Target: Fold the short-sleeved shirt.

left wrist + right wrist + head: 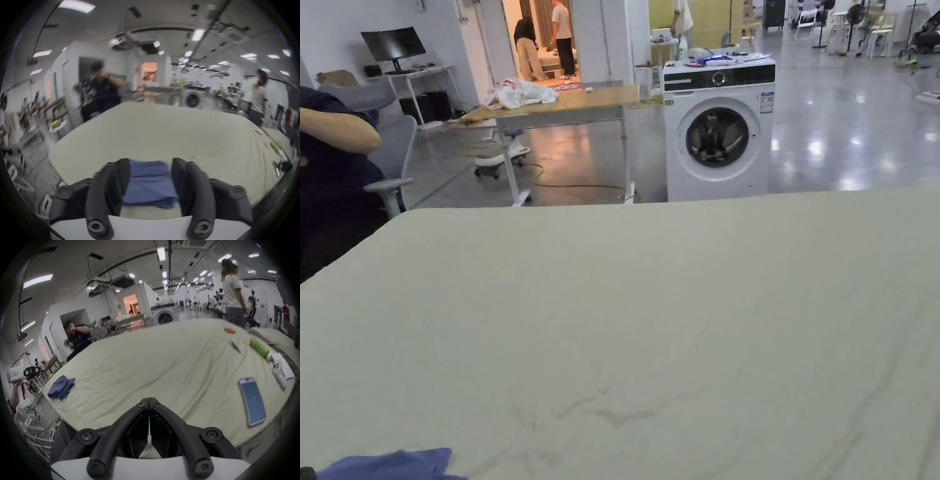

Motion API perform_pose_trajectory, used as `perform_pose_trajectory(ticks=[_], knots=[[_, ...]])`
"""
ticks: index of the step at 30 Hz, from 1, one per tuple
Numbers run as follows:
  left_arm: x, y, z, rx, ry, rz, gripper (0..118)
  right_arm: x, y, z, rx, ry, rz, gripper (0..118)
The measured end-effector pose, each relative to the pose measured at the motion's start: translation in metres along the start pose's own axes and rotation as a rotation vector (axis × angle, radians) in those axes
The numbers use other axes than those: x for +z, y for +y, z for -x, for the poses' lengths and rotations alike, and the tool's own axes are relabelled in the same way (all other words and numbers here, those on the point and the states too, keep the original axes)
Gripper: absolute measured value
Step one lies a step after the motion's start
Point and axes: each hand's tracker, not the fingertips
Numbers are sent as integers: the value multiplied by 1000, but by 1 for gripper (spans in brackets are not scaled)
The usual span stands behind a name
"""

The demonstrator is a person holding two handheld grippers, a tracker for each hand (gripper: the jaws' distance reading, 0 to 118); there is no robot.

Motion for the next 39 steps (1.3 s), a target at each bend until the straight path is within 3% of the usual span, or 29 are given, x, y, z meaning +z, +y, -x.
perform_pose_trajectory(ticks=[1,3,7,11,16,20,25,35,36,38,39], knots=[[10,-1,-24,-33,-12,-35,25,7,4,1,15,-4,-34,0],[29,-4,-66,-81,-38,-139,8,21,14,6,39,-26,-102,0],[52,2,-130,-197,-2,-268,0,43,31,13,71,-53,-202,0],[58,3,-142,-120,-87,-322,0,54,38,18,72,-94,-282,0],[49,7,-141,-168,-78,-351,0,53,48,19,85,-97,-336,0],[37,24,-139,-126,-137,-392,0,44,75,24,139,-96,-407,0],[14,52,-142,-107,-136,-398,0,27,109,30,153,-81,-422,0],[6,57,-142,-76,-146,-420,1,21,116,30,131,-89,-444,0],[8,59,-144,-76,-149,-422,5,21,116,30,131,-91,-443,0],[7,58,-146,-82,-147,-427,26,22,116,30,133,-92,-447,1],[7,58,-146,-84,-150,-429,41,22,116,30,134,-92,-448,9]])
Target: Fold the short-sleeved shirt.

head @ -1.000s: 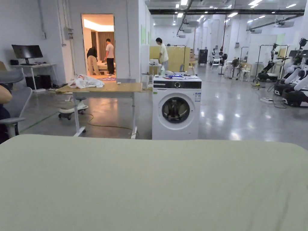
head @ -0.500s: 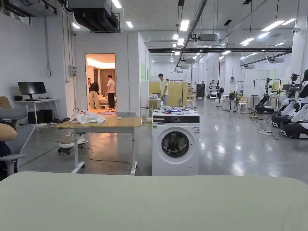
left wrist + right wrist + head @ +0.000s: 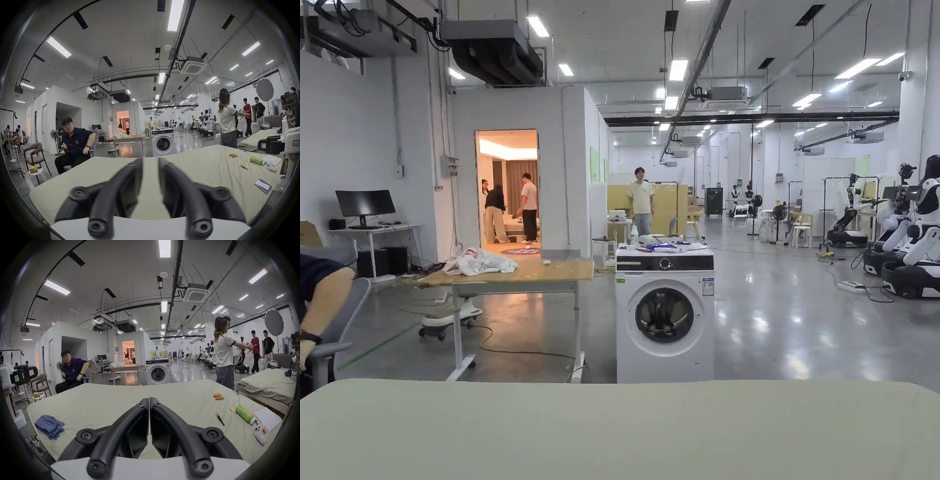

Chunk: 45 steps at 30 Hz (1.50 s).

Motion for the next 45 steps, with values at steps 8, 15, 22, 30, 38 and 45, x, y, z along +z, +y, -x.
perform_pose_trajectory(ticks=[8,15,22,30,38,45], knots=[[5,-2,-4,34,2,0,91,5,3,-3,-21,-25,-9,70],[18,-5,-8,39,5,14,118,17,0,5,22,-50,-27,116],[26,-1,-6,79,6,7,118,19,3,9,50,-21,-36,118],[29,4,-6,72,12,1,118,21,2,11,53,-27,-33,118],[30,4,-7,73,15,17,118,25,12,7,-47,-21,-69,118],[32,6,-6,69,12,17,118,21,33,7,-245,-283,31,118]])
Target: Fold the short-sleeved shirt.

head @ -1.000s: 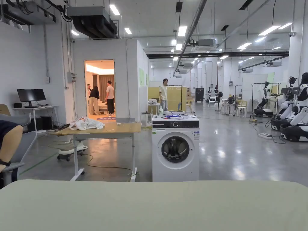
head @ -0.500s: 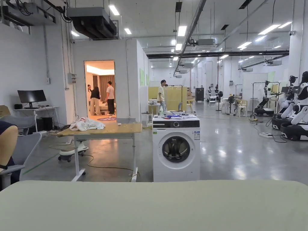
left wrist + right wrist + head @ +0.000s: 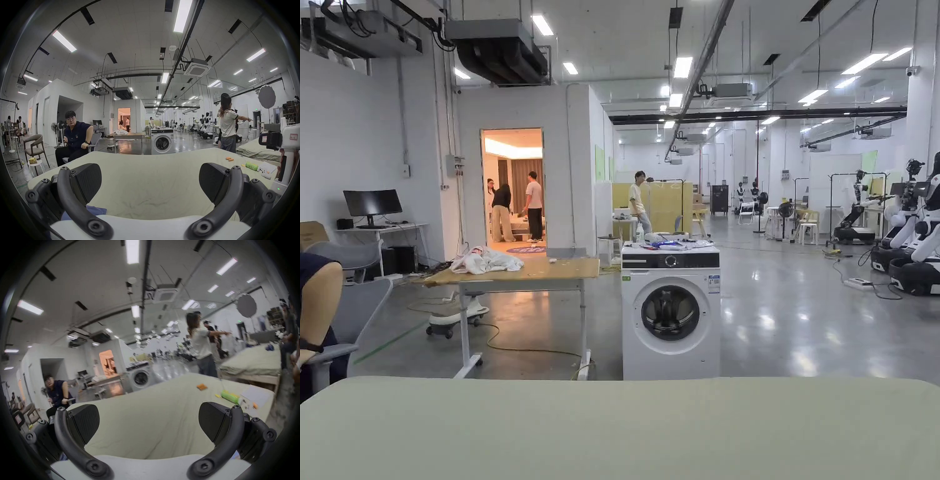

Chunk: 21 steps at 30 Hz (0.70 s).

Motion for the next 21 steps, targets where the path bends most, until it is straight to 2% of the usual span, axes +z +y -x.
perform_pose_trajectory(ticks=[2,5,11,14,16,18,19,21], knots=[[0,0,0,13,-3,-3,118,-3,3,2,-15,-13,74,118],[0,1,0,21,-12,2,118,-2,3,3,-37,-1,92,118],[0,2,-1,12,-17,8,118,8,2,16,29,43,96,118],[0,3,-1,15,-24,2,118,9,6,16,20,81,101,118],[0,3,-1,14,-22,3,118,8,7,14,-14,105,102,118],[0,2,-1,15,-22,3,118,9,7,14,-15,91,86,118],[0,2,-1,17,-20,6,118,9,6,15,1,65,52,118],[0,1,-1,22,-14,4,118,9,5,14,30,104,35,118]])
